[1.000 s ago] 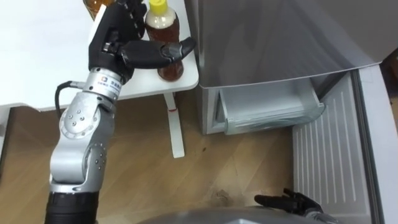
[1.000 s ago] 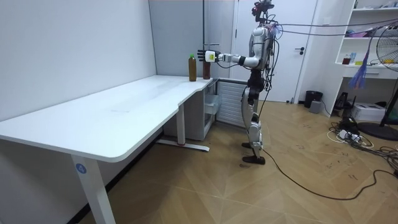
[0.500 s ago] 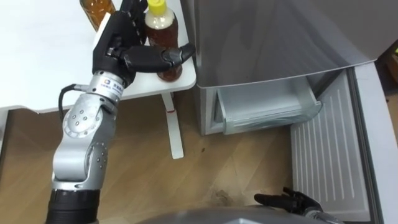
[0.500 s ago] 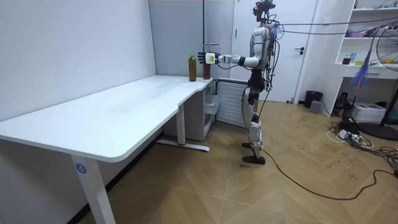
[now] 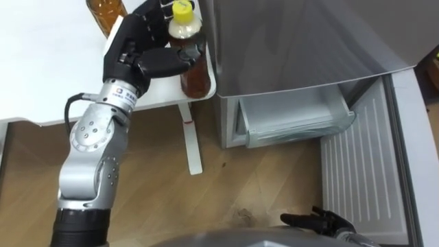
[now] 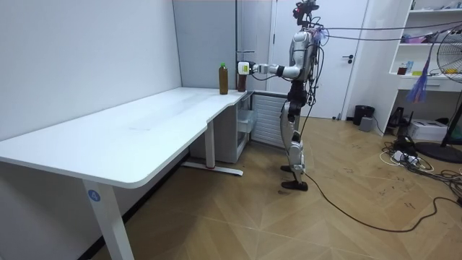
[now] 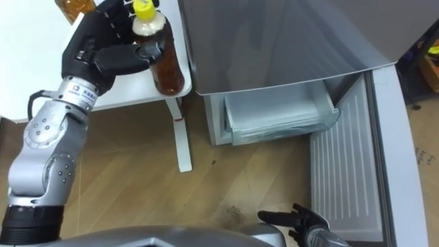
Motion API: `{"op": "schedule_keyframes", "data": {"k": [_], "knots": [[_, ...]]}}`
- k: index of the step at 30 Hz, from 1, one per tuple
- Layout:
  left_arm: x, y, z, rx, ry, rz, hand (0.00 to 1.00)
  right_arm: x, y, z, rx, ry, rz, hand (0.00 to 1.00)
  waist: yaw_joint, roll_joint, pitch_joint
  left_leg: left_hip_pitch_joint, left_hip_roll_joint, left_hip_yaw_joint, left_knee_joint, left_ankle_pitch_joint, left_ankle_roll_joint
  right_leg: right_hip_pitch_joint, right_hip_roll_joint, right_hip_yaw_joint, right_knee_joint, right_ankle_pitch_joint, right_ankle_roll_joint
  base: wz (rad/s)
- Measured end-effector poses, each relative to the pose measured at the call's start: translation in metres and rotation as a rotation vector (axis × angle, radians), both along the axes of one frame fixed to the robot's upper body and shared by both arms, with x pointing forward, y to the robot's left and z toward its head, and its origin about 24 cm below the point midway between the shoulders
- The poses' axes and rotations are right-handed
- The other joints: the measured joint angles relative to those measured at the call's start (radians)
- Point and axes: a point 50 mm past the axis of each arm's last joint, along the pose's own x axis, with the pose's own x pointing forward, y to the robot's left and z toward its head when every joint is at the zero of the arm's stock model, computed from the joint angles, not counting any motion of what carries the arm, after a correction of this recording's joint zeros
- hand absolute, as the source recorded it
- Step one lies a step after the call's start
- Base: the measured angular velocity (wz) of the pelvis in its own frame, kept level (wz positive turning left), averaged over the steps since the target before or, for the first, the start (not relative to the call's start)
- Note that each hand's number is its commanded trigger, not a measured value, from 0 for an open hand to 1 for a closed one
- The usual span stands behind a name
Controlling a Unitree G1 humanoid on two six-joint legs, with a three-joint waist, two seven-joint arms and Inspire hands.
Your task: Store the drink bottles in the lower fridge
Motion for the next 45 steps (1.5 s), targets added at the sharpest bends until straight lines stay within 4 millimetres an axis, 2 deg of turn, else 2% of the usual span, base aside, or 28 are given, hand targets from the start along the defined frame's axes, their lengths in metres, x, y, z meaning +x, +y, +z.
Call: {"op": "schedule_keyframes", "data": {"k": [5, 33, 40, 45], "knots": [[0.000, -0.005, -0.015, 0.096, 0.087, -0.023, 1.00, 0.000, 0.000, 0.000, -0.001, 0.001, 0.000, 0.00, -0.001, 0.000, 0.0004, 0.000, 0.000, -0.002, -0.001, 0.000, 0.000, 0.000, 0.000, 0.000, -0.001, 0.000, 0.000, 0.00], [-0.001, -0.006, -0.016, 0.110, 0.101, -0.033, 1.00, 0.003, 0.001, 0.000, -0.005, 0.002, 0.000, 0.00, -0.001, -0.003, 0.0018, -0.014, 0.001, -0.002, 0.007, 0.000, 0.000, -0.007, -0.001, -0.005, -0.001, 0.000, -0.001, 0.00], [-0.001, -0.014, -0.017, 0.057, 0.098, -0.036, 1.00, 0.016, 0.008, 0.003, -0.020, -0.031, 0.140, 0.00, 0.027, -0.009, -0.0031, -0.012, 0.002, -0.003, 0.007, 0.000, 0.000, -0.009, 0.001, -0.005, 0.000, 0.002, -0.003, -0.03], [-0.002, -0.026, -0.020, 0.046, 0.111, -0.078, 1.00, 0.040, 0.029, 0.008, -0.026, -0.098, 0.365, 0.00, 0.046, -0.012, -0.0025, 0.001, 0.002, -0.003, 0.005, 0.000, 0.000, 0.000, 0.000, -0.007, 0.003, 0.002, -0.003, -0.03]]}}
